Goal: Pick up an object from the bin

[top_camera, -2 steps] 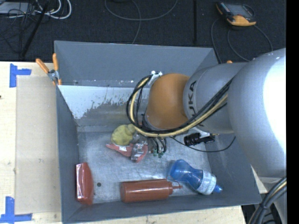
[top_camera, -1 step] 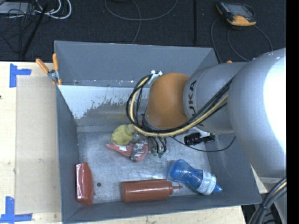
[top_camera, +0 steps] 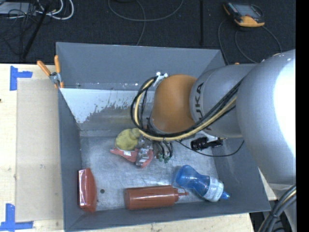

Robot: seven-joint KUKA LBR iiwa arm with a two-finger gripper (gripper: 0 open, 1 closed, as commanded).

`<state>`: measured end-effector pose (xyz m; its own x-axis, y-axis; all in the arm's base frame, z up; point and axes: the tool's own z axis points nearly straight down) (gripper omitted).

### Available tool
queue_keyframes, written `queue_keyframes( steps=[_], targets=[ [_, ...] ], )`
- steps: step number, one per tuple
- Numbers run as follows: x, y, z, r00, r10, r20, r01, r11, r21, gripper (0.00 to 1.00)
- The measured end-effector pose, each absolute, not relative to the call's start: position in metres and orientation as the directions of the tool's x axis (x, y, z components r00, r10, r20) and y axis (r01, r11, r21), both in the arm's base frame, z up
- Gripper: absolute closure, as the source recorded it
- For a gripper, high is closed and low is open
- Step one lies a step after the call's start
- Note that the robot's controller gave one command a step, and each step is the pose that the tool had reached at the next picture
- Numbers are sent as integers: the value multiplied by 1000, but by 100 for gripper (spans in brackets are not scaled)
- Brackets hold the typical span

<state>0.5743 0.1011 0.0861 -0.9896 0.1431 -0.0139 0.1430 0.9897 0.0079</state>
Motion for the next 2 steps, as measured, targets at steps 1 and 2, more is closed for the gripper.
queue_keyframes(
  steps=[1, 2],
  targets=[
    [573, 100, 90, -990, 143, -5, 143, 990, 3, 100],
    [571, 99, 97, -990, 143, 5, 143, 990, -1, 100]
  ],
)
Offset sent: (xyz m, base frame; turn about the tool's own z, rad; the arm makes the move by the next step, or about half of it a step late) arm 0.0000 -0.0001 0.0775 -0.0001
